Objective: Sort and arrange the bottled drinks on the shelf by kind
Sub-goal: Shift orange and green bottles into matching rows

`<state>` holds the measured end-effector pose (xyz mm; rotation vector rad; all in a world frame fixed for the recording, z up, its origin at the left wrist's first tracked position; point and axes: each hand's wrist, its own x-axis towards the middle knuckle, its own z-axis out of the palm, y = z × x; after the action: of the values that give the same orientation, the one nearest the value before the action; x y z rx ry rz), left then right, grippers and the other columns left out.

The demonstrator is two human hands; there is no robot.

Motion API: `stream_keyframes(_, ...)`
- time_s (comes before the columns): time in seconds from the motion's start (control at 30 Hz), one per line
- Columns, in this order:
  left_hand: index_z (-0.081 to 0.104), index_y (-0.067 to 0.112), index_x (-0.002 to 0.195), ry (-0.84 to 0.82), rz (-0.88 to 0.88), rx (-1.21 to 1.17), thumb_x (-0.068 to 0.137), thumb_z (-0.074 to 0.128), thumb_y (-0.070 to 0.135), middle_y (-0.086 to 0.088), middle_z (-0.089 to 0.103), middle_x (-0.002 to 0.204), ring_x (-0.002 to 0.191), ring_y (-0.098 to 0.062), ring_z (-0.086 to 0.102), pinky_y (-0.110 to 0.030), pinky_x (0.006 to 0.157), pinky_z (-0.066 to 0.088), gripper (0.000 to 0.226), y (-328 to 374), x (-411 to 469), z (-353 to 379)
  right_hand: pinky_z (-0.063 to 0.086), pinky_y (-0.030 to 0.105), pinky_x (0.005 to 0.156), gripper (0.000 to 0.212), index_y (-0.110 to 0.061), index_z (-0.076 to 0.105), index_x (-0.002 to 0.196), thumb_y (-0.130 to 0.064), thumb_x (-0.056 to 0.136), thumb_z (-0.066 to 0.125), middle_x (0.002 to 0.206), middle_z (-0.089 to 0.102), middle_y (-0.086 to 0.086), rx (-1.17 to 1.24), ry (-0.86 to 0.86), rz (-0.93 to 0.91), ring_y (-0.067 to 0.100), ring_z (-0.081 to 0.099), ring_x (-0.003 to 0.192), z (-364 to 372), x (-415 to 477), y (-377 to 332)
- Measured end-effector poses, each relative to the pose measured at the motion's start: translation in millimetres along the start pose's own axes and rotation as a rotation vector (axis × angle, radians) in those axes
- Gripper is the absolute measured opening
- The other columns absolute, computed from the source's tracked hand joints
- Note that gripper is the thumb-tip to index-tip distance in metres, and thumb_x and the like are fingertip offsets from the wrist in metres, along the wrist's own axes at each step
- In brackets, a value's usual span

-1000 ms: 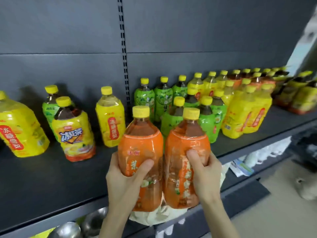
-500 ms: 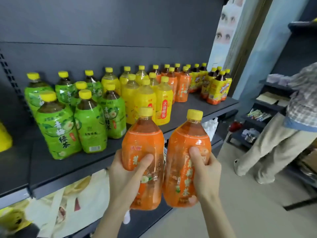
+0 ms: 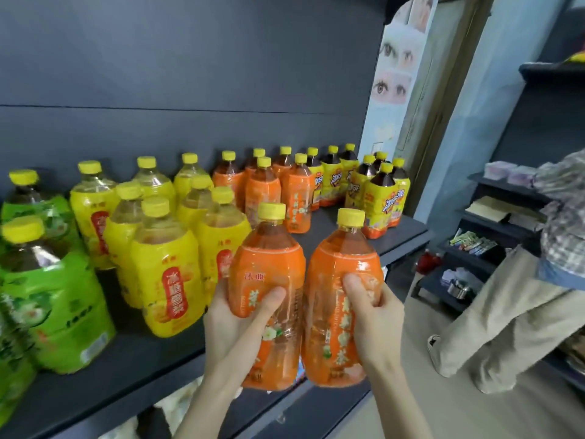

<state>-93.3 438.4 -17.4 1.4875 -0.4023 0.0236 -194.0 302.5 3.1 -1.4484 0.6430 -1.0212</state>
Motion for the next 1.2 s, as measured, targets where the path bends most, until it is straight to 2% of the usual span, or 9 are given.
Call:
stream_keyframes(0.2, 0.053, 0.042, 0.093, 0.036, -0.015, 0.044, 0.045, 0.065, 0.076, 0.032, 0.065, 0.085, 0.08, 0.015, 0.06, -0.006, 0.061, 0.041, 0.06, -19, 54, 64, 0.053, 0.019, 0.054, 0.057, -0.019, 0.067, 0.081, -0.066, 0.05, 0.068, 0.075, 0.074, -0.003, 0.016, -0.026, 0.004, 0.014, 0.071, 0.067, 4, 90, 20)
stream_keyframes(0.33, 0.053, 0.038, 0.089, 0.122, -0.027, 0.071, 0.043, 0.067, 0.076, 0.018, 0.066, 0.083, 0.076, 0.005, 0.063, -0.021, 0.066, 0.046, 0.062, -34, 89, 98, 0.053, 0.018, 0.054, 0.057, -0.023, 0.066, 0.085, -0.066, 0.049, 0.069, 0.077, 0.074, -0.006, 0.023, -0.09, -0.004, 0.011, 0.071, 0.069, 15, 142, 34)
stream_keyframes(0.43, 0.052, 0.039, 0.091, 0.196, -0.035, 0.071, 0.042, 0.069, 0.074, 0.018, 0.065, 0.086, 0.076, 0.01, 0.061, -0.02, 0.065, 0.046, 0.063, -45, 111, 122, 0.054, 0.019, 0.056, 0.055, -0.026, 0.066, 0.088, -0.065, 0.05, 0.071, 0.08, 0.074, -0.009, 0.041, -0.165, 0.017, 0.01, 0.071, 0.072, 23, 182, 46)
stream_keyframes(0.63, 0.046, 0.036, 0.115, 0.368, -0.06, 0.067, 0.038, 0.071, 0.082, 0.017, 0.061, 0.101, 0.091, 0.0, 0.06, -0.026, 0.073, 0.05, 0.093, -64, 141, 171, 0.054, 0.018, 0.059, 0.057, -0.027, 0.065, 0.094, -0.062, 0.05, 0.074, 0.084, 0.074, -0.013, 0.07, -0.36, 0.022, 0.006, 0.071, 0.075, 38, 258, 71)
stream_keyframes(0.73, 0.041, 0.038, 0.118, 0.452, -0.067, 0.077, 0.037, 0.07, 0.081, 0.021, 0.058, 0.102, 0.091, 0.005, 0.058, -0.019, 0.069, 0.048, 0.096, -72, 150, 189, 0.055, 0.02, 0.063, 0.062, -0.026, 0.064, 0.101, -0.061, 0.05, 0.074, 0.087, 0.074, -0.013, 0.082, -0.457, 0.04, 0.006, 0.071, 0.078, 43, 286, 85)
stream_keyframes(0.9, 0.034, 0.039, 0.13, 0.559, -0.017, 0.127, 0.042, 0.072, 0.08, 0.026, 0.05, 0.11, 0.1, 0.003, 0.054, -0.019, 0.073, 0.046, 0.105, -86, 160, 203, 0.053, 0.015, 0.062, 0.063, -0.025, 0.063, 0.107, -0.057, 0.053, 0.074, 0.092, 0.073, -0.008, 0.161, -0.575, 0.048, 0.005, 0.07, 0.082, 55, 311, 104)
stream_keyframes(1.0, 0.033, 0.037, 0.134, 0.599, 0.034, 0.149, 0.051, 0.073, 0.069, 0.027, 0.049, 0.113, 0.101, 0.006, 0.055, -0.012, 0.071, 0.046, 0.098, -90, 165, 203, 0.056, 0.021, 0.071, 0.062, -0.033, 0.058, 0.111, -0.057, 0.056, 0.074, 0.102, 0.07, -0.008, 0.169, -0.639, 0.02, 0.006, 0.069, 0.091, 63, 315, 111)
stream_keyframes(1.1, 0.033, 0.037, 0.134, 0.616, 0.067, 0.168, 0.059, 0.075, 0.053, 0.025, 0.049, 0.116, 0.103, 0.014, 0.053, -0.005, 0.067, 0.047, 0.087, -96, 171, 204, 0.053, 0.034, 0.09, 0.062, -0.047, 0.049, 0.112, -0.064, 0.057, 0.071, 0.125, 0.058, -0.005, 0.117, -0.646, -0.046, 0.01, 0.06, 0.11, 70, 319, 116)
stream_keyframes(1.2, 0.032, 0.037, 0.135, 0.629, 0.062, 0.2, 0.065, 0.073, 0.047, 0.014, 0.051, 0.122, 0.109, 0.004, 0.054, -0.008, 0.073, 0.047, 0.082, -100, 174, 202, 0.051, 0.037, 0.096, 0.074, -0.045, 0.045, 0.124, -0.066, 0.058, 0.07, 0.134, 0.053, -0.005, 0.105, -0.693, -0.05, 0.011, 0.055, 0.119, 76, 324, 118)
